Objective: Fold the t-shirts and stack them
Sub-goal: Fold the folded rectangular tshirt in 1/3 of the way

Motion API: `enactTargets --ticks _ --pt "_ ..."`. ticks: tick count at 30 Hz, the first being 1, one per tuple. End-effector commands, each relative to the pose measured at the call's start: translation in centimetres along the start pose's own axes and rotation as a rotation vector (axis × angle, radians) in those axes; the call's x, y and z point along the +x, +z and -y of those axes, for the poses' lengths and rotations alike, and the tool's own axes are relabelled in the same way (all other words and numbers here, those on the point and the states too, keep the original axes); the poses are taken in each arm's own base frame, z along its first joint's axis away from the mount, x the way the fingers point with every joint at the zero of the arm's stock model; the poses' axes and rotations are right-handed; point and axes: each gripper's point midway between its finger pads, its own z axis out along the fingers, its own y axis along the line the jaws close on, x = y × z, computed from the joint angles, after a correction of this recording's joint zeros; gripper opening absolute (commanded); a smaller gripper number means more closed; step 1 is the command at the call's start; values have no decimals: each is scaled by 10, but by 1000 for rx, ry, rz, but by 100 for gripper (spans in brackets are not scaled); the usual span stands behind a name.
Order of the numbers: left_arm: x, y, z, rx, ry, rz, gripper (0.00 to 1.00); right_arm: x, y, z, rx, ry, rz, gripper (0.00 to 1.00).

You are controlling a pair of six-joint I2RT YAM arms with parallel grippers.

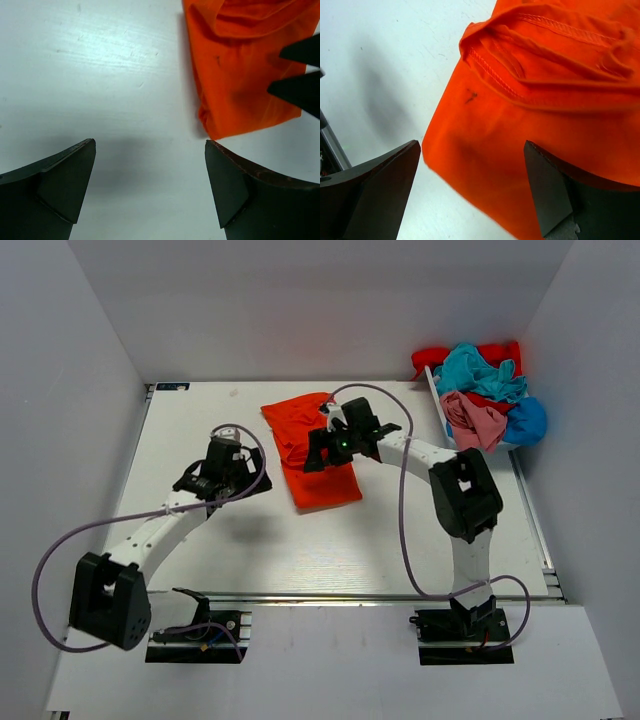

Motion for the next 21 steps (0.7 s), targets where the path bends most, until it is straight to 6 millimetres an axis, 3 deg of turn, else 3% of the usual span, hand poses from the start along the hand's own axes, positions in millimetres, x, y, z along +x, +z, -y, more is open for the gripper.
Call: enactTargets --ticks 1,2,4,12,16,21 --pt "9 -14 -7 -2 -21 17 100 -17 18 -9 -59 -61 30 90" --pt "12 -18 -10 2 -22 25 100 -29 19 -14 -68 -76 54 90" --pt "16 -22 -11 10 -22 20 100 -23 31 -8 -68 -55 28 90" --pt "14 -29 -18 -13 -18 37 100 -44 51 -3 -79 -55 99 90" --pt "14 -31 -19 -18 -17 28 100 -76 56 -3 -83 -52 214 90" --pt "15 -35 -20 -23 -16 19 100 -89 68 5 -79 12 278 90"
